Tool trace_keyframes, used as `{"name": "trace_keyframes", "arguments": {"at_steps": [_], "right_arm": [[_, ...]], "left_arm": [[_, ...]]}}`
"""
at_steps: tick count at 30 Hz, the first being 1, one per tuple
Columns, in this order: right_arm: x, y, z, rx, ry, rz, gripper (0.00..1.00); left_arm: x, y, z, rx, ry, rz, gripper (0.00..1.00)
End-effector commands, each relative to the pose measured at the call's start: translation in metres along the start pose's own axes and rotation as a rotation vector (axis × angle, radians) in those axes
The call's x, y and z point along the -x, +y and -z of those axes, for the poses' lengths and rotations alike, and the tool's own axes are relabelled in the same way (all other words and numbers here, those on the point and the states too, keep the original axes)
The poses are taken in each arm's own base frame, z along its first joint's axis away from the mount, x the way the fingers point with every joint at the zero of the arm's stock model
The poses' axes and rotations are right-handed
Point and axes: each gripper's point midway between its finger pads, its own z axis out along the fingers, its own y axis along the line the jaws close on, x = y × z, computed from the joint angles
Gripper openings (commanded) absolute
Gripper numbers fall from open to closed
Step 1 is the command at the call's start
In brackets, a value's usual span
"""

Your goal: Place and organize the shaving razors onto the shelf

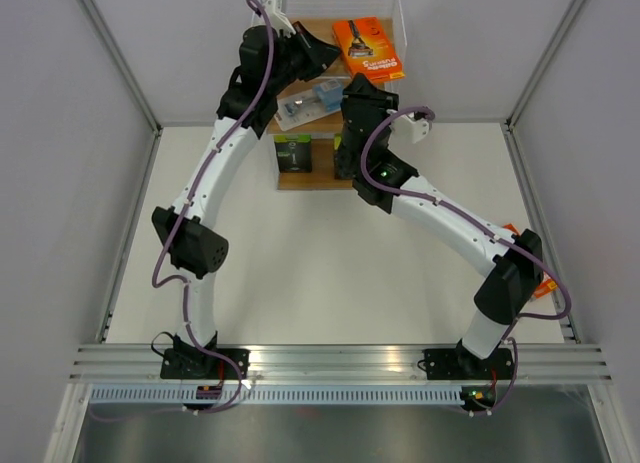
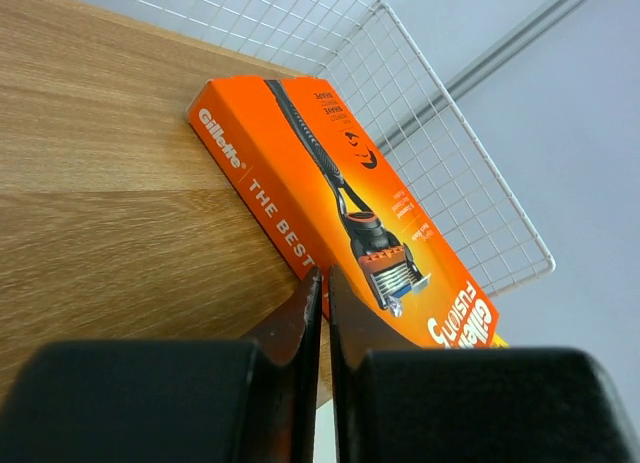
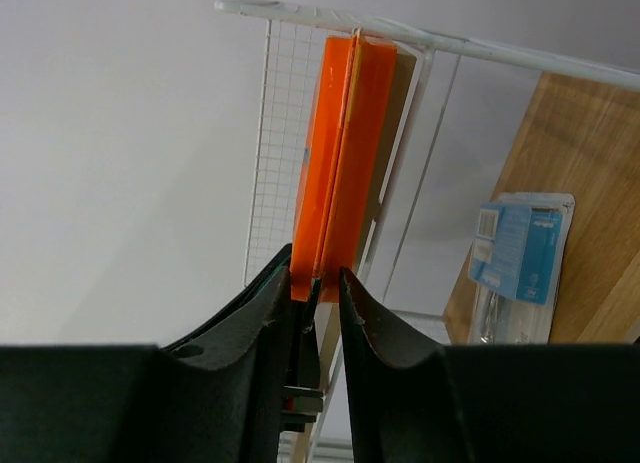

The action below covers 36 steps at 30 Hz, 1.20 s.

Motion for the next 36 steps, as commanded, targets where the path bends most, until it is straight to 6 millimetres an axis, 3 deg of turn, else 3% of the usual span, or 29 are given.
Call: {"name": "trace_keyframes", "arguments": {"at_steps": [1, 6, 9, 15, 18, 19, 21, 22, 26, 27, 29, 30, 32, 34, 36], "right_arm": [[0.003, 0.008, -0.002, 0.017, 0.041, -0.014, 0.32], [-0.008, 0.009, 0.005, 0.045, 0.137, 0.01, 0.49], [-0.013, 0.011, 0.012, 0.068, 0.195, 0.05, 0.53], [0.002, 0.039, 0.031, 0.174, 0.278, 0.184, 0.54], [0.021, 0.057, 0.039, 0.233, 0.282, 0.291, 0.58], [0.032, 0.07, 0.044, 0.258, 0.282, 0.299, 0.59], [0.043, 0.071, 0.046, 0.255, 0.277, 0.385, 0.61], [0.056, 0.08, 0.049, 0.27, 0.272, 0.392, 0.62], [0.092, 0.083, 0.051, 0.259, 0.255, 0.534, 0.67], [0.099, 0.074, 0.05, 0.235, 0.27, 0.605, 0.68], [0.127, 0.072, 0.041, 0.222, 0.257, 0.702, 0.72], [0.153, 0.06, 0.033, 0.173, 0.238, 0.773, 0.73], [0.183, 0.048, 0.029, 0.12, 0.2, 0.841, 0.77], [0.221, 0.03, 0.028, 0.043, 0.133, 0.915, 0.81], [0.241, 0.015, 0.03, -0.008, 0.111, 0.968, 0.84]], "left_arm": [[0.004, -0.005, -0.005, -0.015, -0.024, 0.005, 0.11], [0.014, -0.005, -0.013, -0.019, -0.075, -0.012, 0.23], [0.014, -0.002, -0.019, -0.026, -0.088, -0.026, 0.27], [0.007, 0.009, -0.028, -0.007, -0.084, -0.017, 0.27], [0.018, 0.004, -0.025, -0.013, -0.118, -0.038, 0.27], [0.02, 0.002, -0.024, -0.015, -0.127, -0.042, 0.28], [0.025, -0.001, -0.023, -0.023, -0.142, -0.046, 0.28], [0.025, 0.0, -0.023, -0.019, -0.146, -0.041, 0.28], [0.029, 0.006, -0.018, 0.028, -0.161, -0.056, 0.27], [0.041, -0.004, -0.008, 0.023, -0.184, -0.068, 0.27], [0.048, 0.0, 0.001, 0.056, -0.204, -0.121, 0.27], [0.056, -0.008, 0.012, 0.059, -0.219, -0.161, 0.27], [0.068, -0.008, 0.024, 0.096, -0.254, -0.186, 0.28], [0.073, -0.008, 0.036, 0.121, -0.263, -0.211, 0.29], [0.07, -0.006, 0.039, 0.134, -0.248, -0.218, 0.3]]}}
